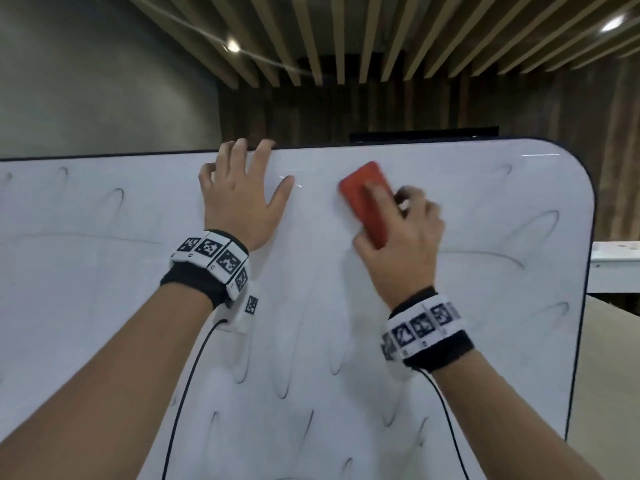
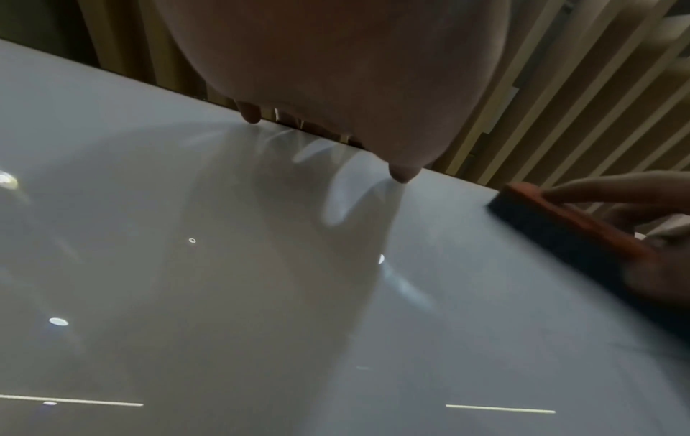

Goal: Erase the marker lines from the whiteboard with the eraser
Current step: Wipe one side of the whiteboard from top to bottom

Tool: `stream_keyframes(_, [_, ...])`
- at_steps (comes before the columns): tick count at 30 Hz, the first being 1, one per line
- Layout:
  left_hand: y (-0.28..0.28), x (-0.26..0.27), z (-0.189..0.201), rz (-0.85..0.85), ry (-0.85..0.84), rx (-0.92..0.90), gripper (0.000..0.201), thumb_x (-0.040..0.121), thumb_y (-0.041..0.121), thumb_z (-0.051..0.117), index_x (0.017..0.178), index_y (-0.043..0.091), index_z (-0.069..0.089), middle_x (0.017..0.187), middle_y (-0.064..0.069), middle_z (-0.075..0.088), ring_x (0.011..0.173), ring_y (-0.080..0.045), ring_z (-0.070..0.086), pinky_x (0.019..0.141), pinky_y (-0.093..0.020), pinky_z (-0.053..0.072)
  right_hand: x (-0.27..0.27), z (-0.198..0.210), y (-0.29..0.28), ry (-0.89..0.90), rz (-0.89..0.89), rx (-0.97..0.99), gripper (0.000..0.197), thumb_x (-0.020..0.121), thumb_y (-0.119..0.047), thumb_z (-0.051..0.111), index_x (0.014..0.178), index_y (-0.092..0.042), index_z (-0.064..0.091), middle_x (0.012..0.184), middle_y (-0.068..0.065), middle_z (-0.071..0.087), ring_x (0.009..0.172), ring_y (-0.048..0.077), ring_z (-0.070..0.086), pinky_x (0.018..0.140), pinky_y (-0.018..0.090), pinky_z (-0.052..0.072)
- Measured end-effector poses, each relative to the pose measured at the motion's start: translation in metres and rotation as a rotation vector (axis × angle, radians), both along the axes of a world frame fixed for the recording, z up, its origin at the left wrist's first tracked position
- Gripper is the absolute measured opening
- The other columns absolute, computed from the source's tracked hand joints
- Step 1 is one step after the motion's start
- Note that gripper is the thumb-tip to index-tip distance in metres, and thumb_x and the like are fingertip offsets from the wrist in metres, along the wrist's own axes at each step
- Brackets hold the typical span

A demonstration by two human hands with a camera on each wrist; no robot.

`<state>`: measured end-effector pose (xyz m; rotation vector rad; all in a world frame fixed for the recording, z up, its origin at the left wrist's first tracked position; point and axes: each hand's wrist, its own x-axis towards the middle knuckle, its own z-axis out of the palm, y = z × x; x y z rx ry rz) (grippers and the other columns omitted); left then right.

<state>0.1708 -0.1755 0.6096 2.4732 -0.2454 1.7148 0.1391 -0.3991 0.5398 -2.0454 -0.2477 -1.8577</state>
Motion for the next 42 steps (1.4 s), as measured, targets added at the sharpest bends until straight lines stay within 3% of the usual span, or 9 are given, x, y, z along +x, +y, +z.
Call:
stream_keyframes(4, [0.001, 0.002, -0.001, -0.004, -0.016, 0.012, 0.058, 0.102, 0.059, 0.034, 0.149, 0.025, 0.039, 0.15, -0.01, 0.044, 0.144, -0.033, 0.036, 0.111, -0.053, 0.029, -0.005, -0.044, 0.022, 0.13, 0.058, -0.425, 0.055, 0.071, -0.029, 0.067, 0.125, -0.029, 0.068, 0.116, 0.007, 0.059, 0.097, 0.033, 0.054, 0.079, 0.044, 0.042])
stream_keyframes(9, [0.004, 0.006, -0.002, 0.0, -0.047, 0.02, 0.058, 0.102, 0.06, 0.033, 0.149, 0.026, 0.038, 0.148, -0.008, 0.045, 0.143, -0.031, 0.037, 0.11, -0.051, 0.03, -0.007, 0.02, -0.028, 0.043, 0.032, -0.021, 0.055, 0.076, -0.032, 0.068, 0.131, -0.033, 0.064, 0.117, 0.007, 0.053, 0.098, 0.03, 0.048, 0.084, 0.036, 0.034])
stream_keyframes(12, [0.003, 0.005, -0.003, -0.015, -0.044, 0.011, 0.058, 0.102, 0.059, 0.032, 0.149, 0.026, 0.038, 0.149, -0.008, 0.044, 0.143, -0.03, 0.037, 0.111, -0.051, 0.029, -0.005, 0.018, -0.013, 0.029, 0.001, 0.076, 0.056, 0.078, -0.028, 0.067, 0.133, -0.031, 0.062, 0.121, 0.007, 0.052, 0.101, 0.029, 0.047, 0.085, 0.036, 0.035])
stream_keyframes(18, [0.004, 0.004, -0.003, -0.009, -0.034, 0.022, 0.059, 0.102, 0.06, 0.031, 0.151, 0.026, 0.036, 0.151, -0.009, 0.043, 0.144, -0.031, 0.036, 0.111, -0.052, 0.029, -0.008, -0.073, 0.022, 0.132, 0.02, -0.467, 0.052, 0.067, -0.027, 0.07, 0.119, -0.027, 0.072, 0.117, 0.009, 0.062, 0.102, 0.035, 0.054, 0.085, 0.045, 0.042])
stream_keyframes(25, [0.005, 0.002, -0.003, -0.032, -0.027, 0.013, 0.059, 0.102, 0.058, 0.034, 0.151, 0.025, 0.037, 0.153, -0.01, 0.042, 0.146, -0.032, 0.034, 0.113, -0.052, 0.028, -0.007, -0.01, -0.001, 0.02, 0.038, 0.102, 0.053, 0.068, -0.02, 0.07, 0.12, -0.028, 0.071, 0.115, 0.006, 0.054, 0.098, 0.03, 0.049, 0.085, 0.036, 0.035])
stream_keyframes(31, [0.006, 0.001, -0.005, -0.062, -0.029, 0.007, 0.059, 0.102, 0.057, 0.036, 0.152, 0.024, 0.036, 0.154, -0.012, 0.041, 0.146, -0.034, 0.034, 0.113, -0.053, 0.027, -0.019, -0.085, 0.027, 0.221, 0.027, -0.557, 0.053, 0.066, -0.025, 0.065, 0.119, -0.03, 0.068, 0.118, 0.006, 0.059, 0.102, 0.033, 0.052, 0.087, 0.046, 0.041])
stream_keyframes(36, [0.004, 0.002, -0.006, -0.077, -0.036, -0.018, 0.059, 0.102, 0.055, 0.038, 0.151, 0.023, 0.036, 0.154, -0.011, 0.041, 0.146, -0.033, 0.033, 0.114, -0.053, 0.026, -0.018, -0.031, -0.029, 0.066, -0.008, 0.027, 0.054, 0.064, -0.02, 0.073, 0.117, -0.027, 0.07, 0.112, 0.006, 0.055, 0.095, 0.03, 0.05, 0.087, 0.042, 0.04])
stream_keyframes(38, [0.003, 0.001, -0.006, -0.081, -0.032, -0.028, 0.058, 0.102, 0.055, 0.038, 0.151, 0.023, 0.036, 0.154, -0.011, 0.04, 0.146, -0.033, 0.033, 0.114, -0.053, 0.026, -0.018, -0.032, -0.03, 0.063, 0.003, 0.092, 0.057, 0.066, -0.018, 0.074, 0.122, -0.025, 0.069, 0.116, 0.008, 0.053, 0.097, 0.031, 0.05, 0.088, 0.042, 0.041])
stream_keyframes(42, [0.0, -0.001, -0.003, -0.122, -0.019, -0.073, 0.057, 0.1, 0.054, 0.042, 0.147, 0.022, 0.04, 0.151, -0.012, 0.043, 0.145, -0.034, 0.034, 0.114, -0.056, 0.025, -0.022, -0.082, -0.027, 0.196, -0.021, -0.517, 0.057, 0.068, -0.027, 0.067, 0.124, -0.031, 0.06, 0.121, 0.007, 0.056, 0.104, 0.034, 0.052, 0.086, 0.046, 0.043])
